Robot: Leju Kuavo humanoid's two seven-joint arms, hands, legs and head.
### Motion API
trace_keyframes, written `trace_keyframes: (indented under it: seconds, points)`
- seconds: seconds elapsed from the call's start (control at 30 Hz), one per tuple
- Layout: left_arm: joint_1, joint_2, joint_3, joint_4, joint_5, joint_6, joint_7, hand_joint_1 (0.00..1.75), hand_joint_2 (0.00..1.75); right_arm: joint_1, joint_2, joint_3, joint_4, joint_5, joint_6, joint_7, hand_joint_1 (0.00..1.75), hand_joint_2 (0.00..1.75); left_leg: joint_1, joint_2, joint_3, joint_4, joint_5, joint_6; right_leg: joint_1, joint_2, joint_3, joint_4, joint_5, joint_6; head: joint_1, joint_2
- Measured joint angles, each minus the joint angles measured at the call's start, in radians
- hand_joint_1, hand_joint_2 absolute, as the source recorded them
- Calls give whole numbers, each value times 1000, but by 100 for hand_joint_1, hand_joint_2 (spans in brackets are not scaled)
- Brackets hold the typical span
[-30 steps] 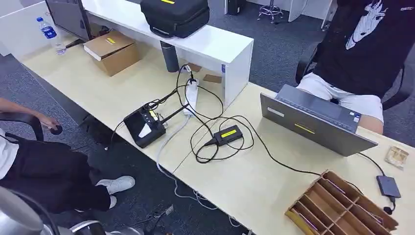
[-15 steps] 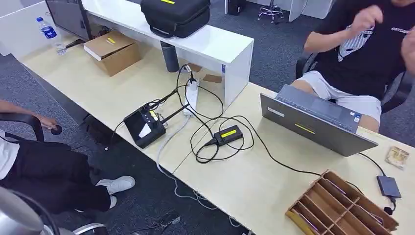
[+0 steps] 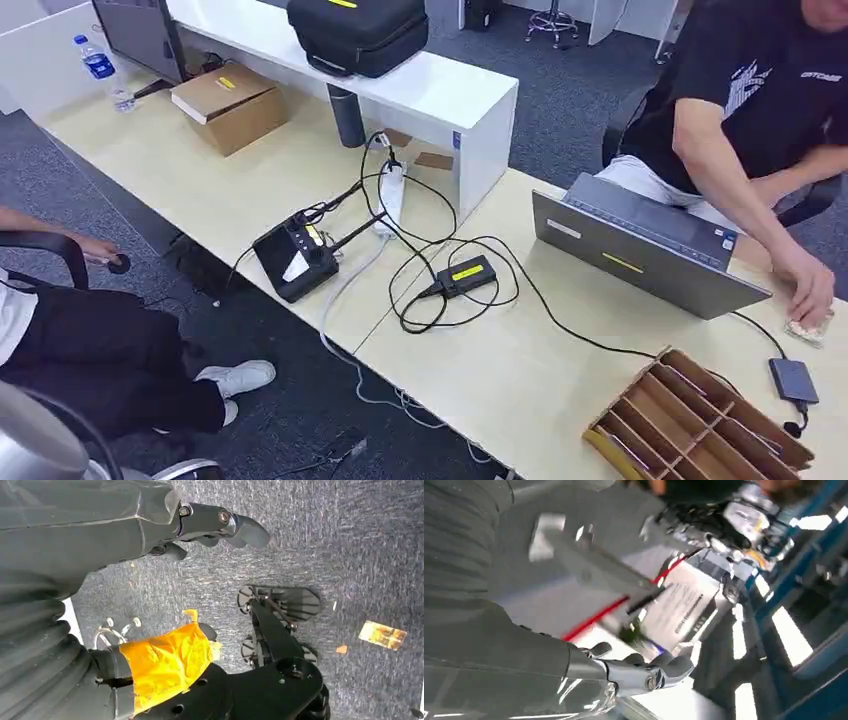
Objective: Pass the card to the sensor for recognition and then transmit it.
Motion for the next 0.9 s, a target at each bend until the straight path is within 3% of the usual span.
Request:
trace_keyframes:
  seconds: [0.13, 0.27, 0.3, 0.33, 0.43, 0.63, 0.67, 0.7, 0.9]
  points:
    - [-8, -2, -5, 0, -34, 6, 3, 0, 175, -91, -71, 188, 38, 136, -49, 70, 0, 175, 0, -2, 1, 0, 1, 0, 0, -1, 0, 0, 1, 1, 0, 0]
    - [-8, -2, -5, 0, -34, 6, 3, 0, 175, -92, -71, 188, 38, 136, -49, 70, 0, 175, 0, -2, 1, 0, 2, 0, 0, -1, 0, 0, 1, 1, 0, 0]
    - [-10, -1, -6, 0, -27, 4, -33, 0, 175, -153, -104, 271, 72, 176, -60, 90, 0, 175, 0, -1, -1, 0, 2, 1, 0, 0, 0, 0, 2, 1, 0, 0]
    - [-33, 6, 5, 0, 25, -26, -100, 0, 175, -285, -152, 402, 149, 321, -89, 150, 0, 175, 0, 0, 0, 0, 3, 1, 0, 1, -1, 0, 3, -1, 0, 0]
    - [-56, 17, 14, -5, 32, -40, -111, 0, 175, -443, -171, 497, 252, 433, -97, 236, 0, 175, 0, 1, 0, 0, 5, -1, 0, 2, -2, 1, 5, -2, 0, 0]
    - [-61, 22, 18, -8, 31, -46, -111, 0, 175, -477, -172, 521, 286, 458, -97, 258, 0, 175, 0, 2, 1, 0, 5, -2, 0, 2, -3, 1, 5, -2, 0, 0]
    - [-90, 34, 33, -23, 6, -69, -101, 0, 175, -684, -173, 636, 474, 576, -99, 353, 0, 175, 1, 0, -1, 0, 7, -2, 0, 1, -3, 2, 7, -3, 0, 0]
    - [-102, 37, 36, -34, -15, -89, -85, 0, 175, -821, -165, 707, 631, 647, -98, 399, 0, 175, 1, 0, -1, 0, 8, -2, 0, 1, -3, 2, 7, -2, 0, 0]
    - [-118, 39, 58, -49, -31, -140, -73, 0, 175, -1015, -118, 789, 918, 718, -126, 444, 0, 175, 1, -2, -1, 1, 8, -2, 0, 0, -4, 2, 7, -2, 0, 0]
